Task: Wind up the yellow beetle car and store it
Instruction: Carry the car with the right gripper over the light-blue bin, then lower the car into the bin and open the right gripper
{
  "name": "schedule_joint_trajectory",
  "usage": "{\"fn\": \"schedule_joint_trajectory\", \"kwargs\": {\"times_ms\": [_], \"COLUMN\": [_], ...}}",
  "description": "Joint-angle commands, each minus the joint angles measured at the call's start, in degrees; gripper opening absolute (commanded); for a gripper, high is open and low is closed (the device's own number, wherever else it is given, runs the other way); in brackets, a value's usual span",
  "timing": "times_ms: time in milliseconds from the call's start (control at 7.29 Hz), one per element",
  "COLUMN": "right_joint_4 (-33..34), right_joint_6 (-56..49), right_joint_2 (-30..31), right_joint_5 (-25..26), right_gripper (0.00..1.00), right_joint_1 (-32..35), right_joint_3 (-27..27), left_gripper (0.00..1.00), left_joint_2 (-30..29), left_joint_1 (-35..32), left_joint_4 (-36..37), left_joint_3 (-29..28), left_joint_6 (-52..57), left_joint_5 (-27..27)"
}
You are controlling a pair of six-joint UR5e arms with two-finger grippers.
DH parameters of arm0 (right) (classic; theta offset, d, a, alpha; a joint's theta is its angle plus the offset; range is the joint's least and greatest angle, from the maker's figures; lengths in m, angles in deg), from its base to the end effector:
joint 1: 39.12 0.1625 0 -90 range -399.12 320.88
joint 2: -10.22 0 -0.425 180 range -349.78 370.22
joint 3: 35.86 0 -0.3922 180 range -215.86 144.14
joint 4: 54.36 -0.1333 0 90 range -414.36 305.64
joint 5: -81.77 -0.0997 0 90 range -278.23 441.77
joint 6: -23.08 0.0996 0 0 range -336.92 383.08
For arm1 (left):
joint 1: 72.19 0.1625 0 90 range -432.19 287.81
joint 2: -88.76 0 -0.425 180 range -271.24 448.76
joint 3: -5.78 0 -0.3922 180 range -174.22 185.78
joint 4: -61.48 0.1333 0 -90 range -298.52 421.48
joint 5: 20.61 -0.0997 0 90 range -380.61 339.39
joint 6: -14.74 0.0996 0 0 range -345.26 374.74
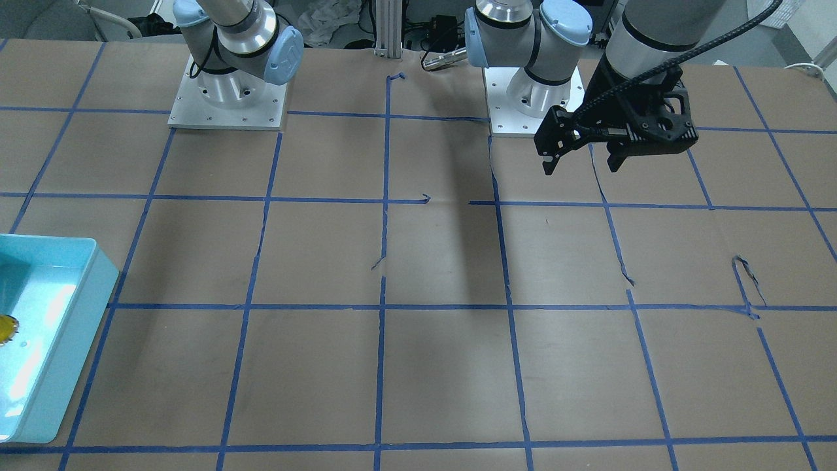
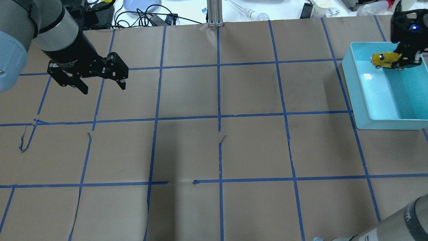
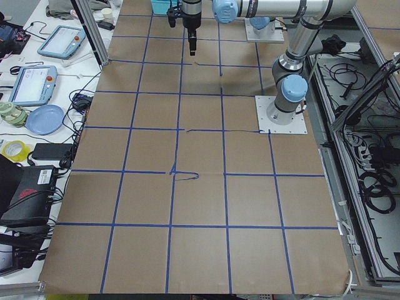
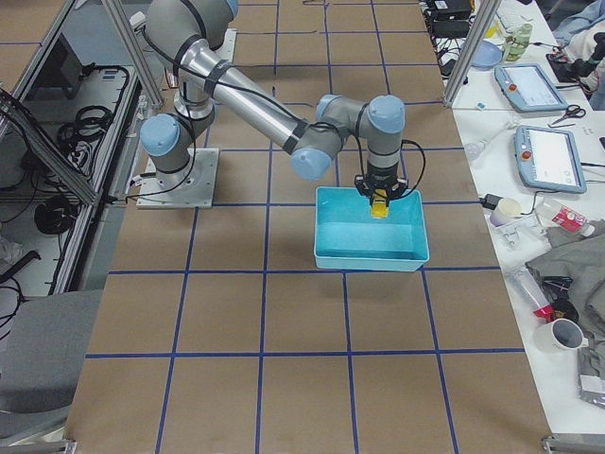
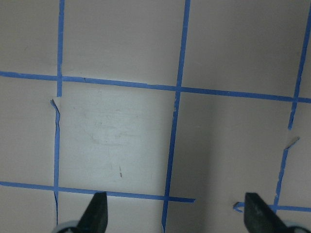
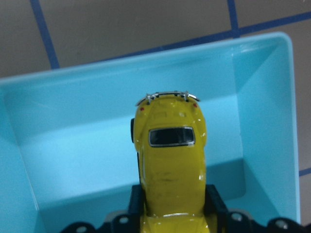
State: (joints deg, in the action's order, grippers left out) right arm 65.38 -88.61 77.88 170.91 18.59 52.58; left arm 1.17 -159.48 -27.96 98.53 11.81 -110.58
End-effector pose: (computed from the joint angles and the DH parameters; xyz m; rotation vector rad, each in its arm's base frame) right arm -0.2291 -0.6149 0.3336 1.9151 -2.3040 0.0940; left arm -0.1108 -0.4802 0.4856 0.1545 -3.1373 0.0060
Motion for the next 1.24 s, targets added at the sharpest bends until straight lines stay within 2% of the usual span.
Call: {"fn": "schedule_joint_trajectory", "kwargs": {"times_ms": [0,275,412,686,824,961,1098], "right_joint_4": [0.41,0.24,0.41,0.76,4.24,5.06,8.46], "right_joint_6": [-9.57,-8.82,-6.55,-6.79,-6.88,-6.88,-7.31], "right_joint_2": [-4.88,-4.82,-4.82,-5.96,-6.22,-6.66,-6.66], "right_joint_5": [-0.62,-0.89,-0.8,-0.8,-0.8,-0.8,-0.63], "right_gripper": [0.0,0.0,0.0,0.0,0.12,0.34,0.45], "right_joint_1": [-2.69,-1.65,1.49,1.7,1.7,1.7,1.7], "right_joint_3": [-0.81,-0.9,-0.72,1.55,2.78,4.18,5.5], "left_gripper": [1.0,1.0,1.0,1.0,1.0,1.0,1.0], "left_joint_2": [-0.04,-0.04,0.05,0.05,0.05,0.05,-0.04], "left_joint_1": [-0.07,-0.07,-0.07,-0.07,-0.07,-0.07,-0.07], "left_joint_4": [-0.04,0.14,0.05,0.05,0.14,0.05,0.14], "left_joint_3": [0.06,0.24,0.24,0.24,0.24,0.24,0.24], "left_joint_6": [0.03,0.03,0.12,0.12,0.12,0.12,0.12], "left_joint_5": [0.05,0.14,0.05,0.05,0.05,0.05,0.05]}}
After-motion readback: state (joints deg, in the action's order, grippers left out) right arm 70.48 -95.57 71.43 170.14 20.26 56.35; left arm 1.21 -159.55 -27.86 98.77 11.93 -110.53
